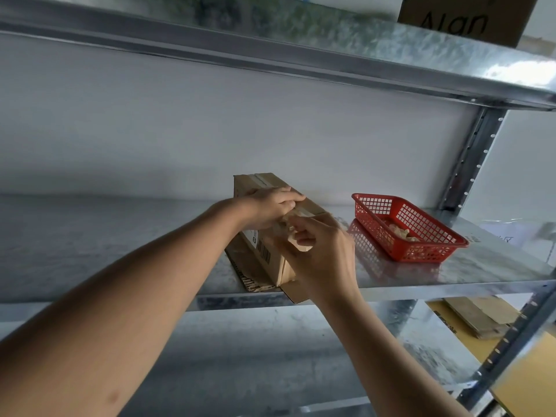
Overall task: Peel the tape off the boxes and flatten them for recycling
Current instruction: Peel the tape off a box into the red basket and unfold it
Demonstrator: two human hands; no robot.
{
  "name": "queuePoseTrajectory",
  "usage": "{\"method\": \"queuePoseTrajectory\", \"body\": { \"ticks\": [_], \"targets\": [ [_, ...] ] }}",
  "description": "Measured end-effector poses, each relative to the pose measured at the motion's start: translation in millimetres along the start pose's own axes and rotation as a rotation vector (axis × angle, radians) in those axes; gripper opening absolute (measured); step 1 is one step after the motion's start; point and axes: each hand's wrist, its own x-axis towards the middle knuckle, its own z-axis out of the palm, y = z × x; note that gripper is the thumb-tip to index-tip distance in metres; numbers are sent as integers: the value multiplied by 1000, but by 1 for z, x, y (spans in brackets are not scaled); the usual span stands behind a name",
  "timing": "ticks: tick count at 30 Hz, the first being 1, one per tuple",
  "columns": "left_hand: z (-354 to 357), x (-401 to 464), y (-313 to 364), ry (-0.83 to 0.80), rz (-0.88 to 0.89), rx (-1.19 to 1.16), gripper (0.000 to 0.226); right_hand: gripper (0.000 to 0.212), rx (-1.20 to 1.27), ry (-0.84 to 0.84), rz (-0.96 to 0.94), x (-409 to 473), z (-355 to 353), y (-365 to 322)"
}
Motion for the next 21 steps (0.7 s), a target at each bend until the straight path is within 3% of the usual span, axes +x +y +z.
{"method": "queuePoseTrajectory", "body": {
  "ticks": [5,9,14,21],
  "targets": [
    [0,0,-2,-7,2,14,41,33,-118,68,-44,1,-3,6],
    [-2,-1,-2,-14,6,2,41,22,-208,99,-100,-2,-4,4],
    [-5,-5,-2,-26,29,3,42,23,-187,129,-160,-4,-4,0],
    [-8,-5,1,-38,28,40,41,30,-182,52,-351,-23,3,10]
  ]
}}
